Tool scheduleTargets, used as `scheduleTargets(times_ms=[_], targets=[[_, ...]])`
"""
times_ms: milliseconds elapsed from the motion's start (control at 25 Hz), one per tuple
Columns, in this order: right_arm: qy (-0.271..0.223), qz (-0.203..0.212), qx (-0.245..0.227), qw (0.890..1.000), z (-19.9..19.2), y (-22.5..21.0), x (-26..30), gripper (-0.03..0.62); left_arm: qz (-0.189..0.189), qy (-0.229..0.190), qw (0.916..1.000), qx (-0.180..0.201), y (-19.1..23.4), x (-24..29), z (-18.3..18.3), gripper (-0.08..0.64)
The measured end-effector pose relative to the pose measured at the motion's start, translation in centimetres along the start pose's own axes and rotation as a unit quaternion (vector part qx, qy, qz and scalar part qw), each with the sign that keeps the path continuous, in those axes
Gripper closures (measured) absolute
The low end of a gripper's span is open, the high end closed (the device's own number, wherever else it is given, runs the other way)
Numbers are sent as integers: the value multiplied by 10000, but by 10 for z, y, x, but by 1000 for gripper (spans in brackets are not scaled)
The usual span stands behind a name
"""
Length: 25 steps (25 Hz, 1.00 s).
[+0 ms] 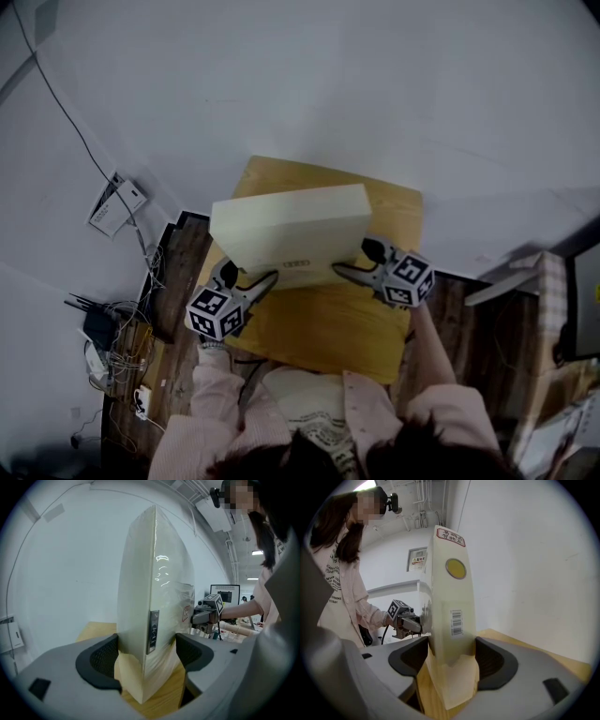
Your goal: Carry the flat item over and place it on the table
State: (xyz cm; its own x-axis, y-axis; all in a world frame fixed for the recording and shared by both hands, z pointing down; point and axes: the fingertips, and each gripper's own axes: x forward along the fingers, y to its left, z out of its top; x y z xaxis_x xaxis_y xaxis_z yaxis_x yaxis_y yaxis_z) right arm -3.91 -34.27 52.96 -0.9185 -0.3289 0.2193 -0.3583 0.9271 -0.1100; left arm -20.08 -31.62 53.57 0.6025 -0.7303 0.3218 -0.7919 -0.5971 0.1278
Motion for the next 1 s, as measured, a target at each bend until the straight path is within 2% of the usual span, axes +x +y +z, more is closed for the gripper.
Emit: scheduleTargets(times_ms=[280, 640, 1000], targets=[[189, -17, -40, 9998, -15, 1, -1, 284, 69, 147, 9998, -81, -4, 3, -17, 181], [241, -48, 51, 9997, -29, 4, -6, 284, 115, 273, 9995, 106, -10, 3, -21, 181], [308, -15, -2, 9995, -31, 5, -8, 284, 224, 259, 9993, 130, -14, 1, -22, 179]])
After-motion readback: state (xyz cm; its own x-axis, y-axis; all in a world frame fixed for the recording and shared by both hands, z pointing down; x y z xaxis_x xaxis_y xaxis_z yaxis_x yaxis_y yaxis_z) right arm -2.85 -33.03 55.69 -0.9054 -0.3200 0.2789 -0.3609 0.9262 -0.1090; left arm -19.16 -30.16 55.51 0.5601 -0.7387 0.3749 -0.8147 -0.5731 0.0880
